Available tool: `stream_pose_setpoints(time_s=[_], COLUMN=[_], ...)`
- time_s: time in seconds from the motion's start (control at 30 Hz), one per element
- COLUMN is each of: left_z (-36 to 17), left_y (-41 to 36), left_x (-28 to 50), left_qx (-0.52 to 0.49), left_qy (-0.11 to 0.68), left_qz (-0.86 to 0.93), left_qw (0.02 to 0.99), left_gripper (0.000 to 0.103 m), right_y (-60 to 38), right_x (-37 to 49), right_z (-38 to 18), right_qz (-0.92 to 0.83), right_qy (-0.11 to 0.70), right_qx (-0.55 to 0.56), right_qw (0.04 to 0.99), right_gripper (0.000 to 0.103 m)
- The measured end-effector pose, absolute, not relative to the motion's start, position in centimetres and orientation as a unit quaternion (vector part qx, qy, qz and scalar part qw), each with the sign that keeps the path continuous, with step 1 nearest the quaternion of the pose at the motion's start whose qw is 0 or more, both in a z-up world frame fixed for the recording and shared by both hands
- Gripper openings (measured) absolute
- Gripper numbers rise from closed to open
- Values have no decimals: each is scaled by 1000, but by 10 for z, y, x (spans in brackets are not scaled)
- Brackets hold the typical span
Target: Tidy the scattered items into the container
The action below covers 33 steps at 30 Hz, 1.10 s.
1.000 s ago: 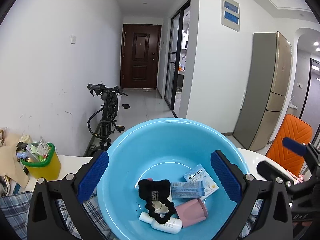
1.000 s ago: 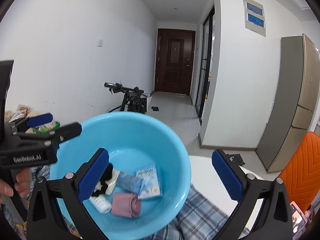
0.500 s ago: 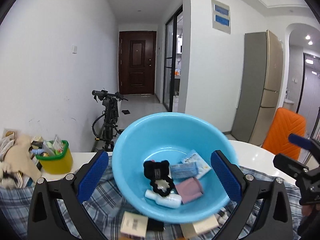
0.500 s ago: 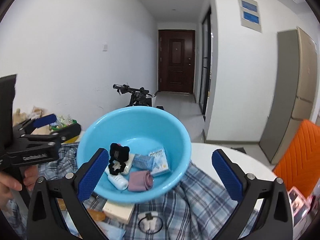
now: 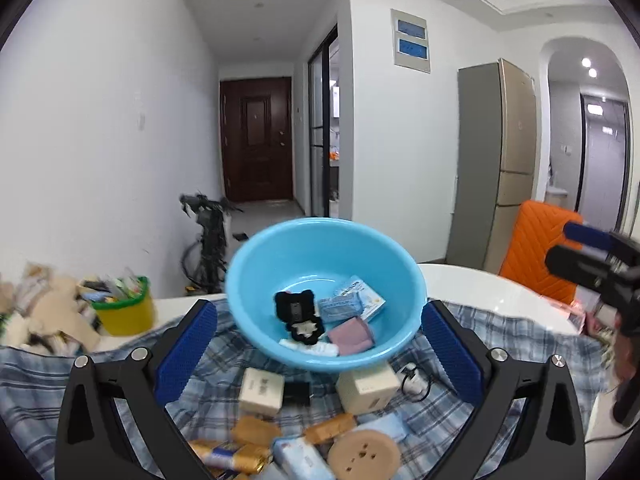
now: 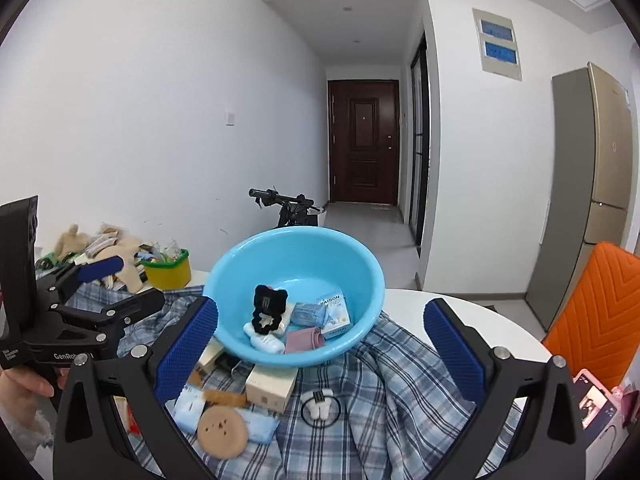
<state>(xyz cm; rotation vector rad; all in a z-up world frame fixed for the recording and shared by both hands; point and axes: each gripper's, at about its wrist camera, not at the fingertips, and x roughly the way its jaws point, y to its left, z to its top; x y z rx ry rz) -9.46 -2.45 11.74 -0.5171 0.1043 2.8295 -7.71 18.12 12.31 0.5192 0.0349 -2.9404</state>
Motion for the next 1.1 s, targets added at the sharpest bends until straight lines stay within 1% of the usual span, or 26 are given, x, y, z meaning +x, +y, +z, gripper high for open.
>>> stream_pose_setpoints(time_s=[0.2, 0.33, 0.47, 0.6, 0.7, 0.83, 1.0, 1.1], left_z=[127, 138, 150, 152, 146, 131, 100, 80], left_y=[-31, -36, -39, -42, -41, -34, -31, -28], left_x=[-56, -32, -19, -15, -12, -11, -12, -12], left_qx=[-186, -167, -145, -152, -148, -155, -163, -162], left_qy=[2, 1, 15, -1, 1, 18, 10, 15], left_qz=[970, 968, 975, 972, 973, 971, 971, 973], left_qw=[159, 187, 167, 180, 175, 182, 175, 162], left_gripper=[103, 103, 103, 103, 103, 103, 103, 103], right_y=[167, 166, 167, 168, 169, 169, 167, 167], right_x=[-37, -12, -7, -9, -5, 0, -2, 1], right_z=[129, 135, 141, 139, 135, 124, 93, 73], right_qz=[-980, -988, -989, -989, -991, -995, -992, -993], right_qy=[29, 27, 25, 18, 12, 27, 33, 34], right_qx=[171, 138, 132, 132, 116, 87, 104, 92], right_qw=[95, 65, 68, 69, 60, 36, 62, 61], right_gripper=[103, 103, 103, 103, 103, 103, 103, 103])
